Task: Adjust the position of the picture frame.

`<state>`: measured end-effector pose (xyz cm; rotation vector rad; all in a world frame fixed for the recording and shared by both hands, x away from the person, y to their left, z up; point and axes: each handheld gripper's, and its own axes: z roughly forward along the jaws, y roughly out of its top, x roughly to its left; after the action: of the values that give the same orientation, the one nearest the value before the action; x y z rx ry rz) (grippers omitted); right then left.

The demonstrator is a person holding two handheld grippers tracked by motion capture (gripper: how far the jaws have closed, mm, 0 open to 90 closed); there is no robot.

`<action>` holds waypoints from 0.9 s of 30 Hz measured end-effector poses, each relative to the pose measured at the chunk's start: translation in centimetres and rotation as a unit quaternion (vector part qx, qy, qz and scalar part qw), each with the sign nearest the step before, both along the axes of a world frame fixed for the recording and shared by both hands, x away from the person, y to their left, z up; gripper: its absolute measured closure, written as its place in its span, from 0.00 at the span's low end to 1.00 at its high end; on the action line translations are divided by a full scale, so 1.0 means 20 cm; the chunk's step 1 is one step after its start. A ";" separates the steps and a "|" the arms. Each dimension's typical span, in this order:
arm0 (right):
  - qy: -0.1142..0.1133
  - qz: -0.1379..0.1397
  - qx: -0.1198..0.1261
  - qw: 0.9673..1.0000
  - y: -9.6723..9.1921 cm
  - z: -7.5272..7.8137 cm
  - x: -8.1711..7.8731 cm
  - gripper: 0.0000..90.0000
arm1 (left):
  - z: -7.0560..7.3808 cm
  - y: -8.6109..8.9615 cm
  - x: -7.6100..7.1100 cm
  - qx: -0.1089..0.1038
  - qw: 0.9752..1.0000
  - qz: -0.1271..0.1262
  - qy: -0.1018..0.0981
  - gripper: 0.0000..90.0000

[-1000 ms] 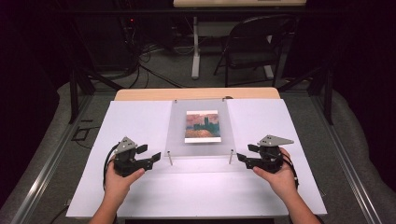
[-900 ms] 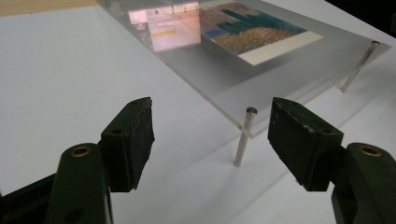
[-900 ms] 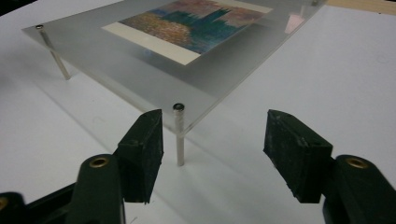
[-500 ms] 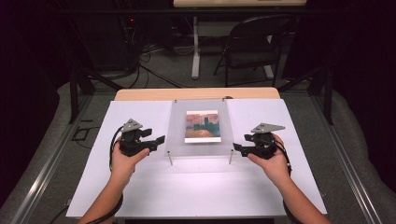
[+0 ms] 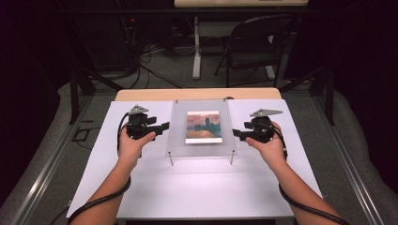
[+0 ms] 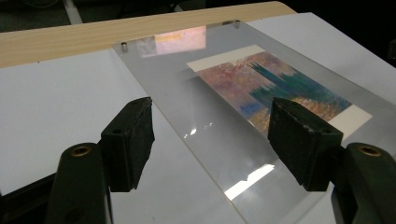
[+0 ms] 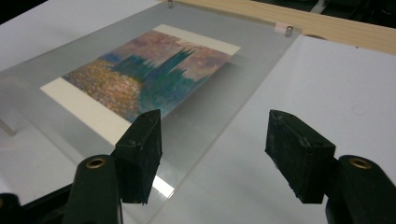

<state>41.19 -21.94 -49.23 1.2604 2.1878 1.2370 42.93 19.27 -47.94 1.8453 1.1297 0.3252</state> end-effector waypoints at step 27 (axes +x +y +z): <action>0.008 -0.041 0.011 0.999 0.07 -0.07 0.32 0.37 | -0.13 -0.13 0.28 0.018 0.998 0.025 0.048 0.35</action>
<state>47.54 -20.54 -50.63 1.3595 2.1159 1.2254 48.48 16.60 -50.49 1.8833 1.2438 0.2907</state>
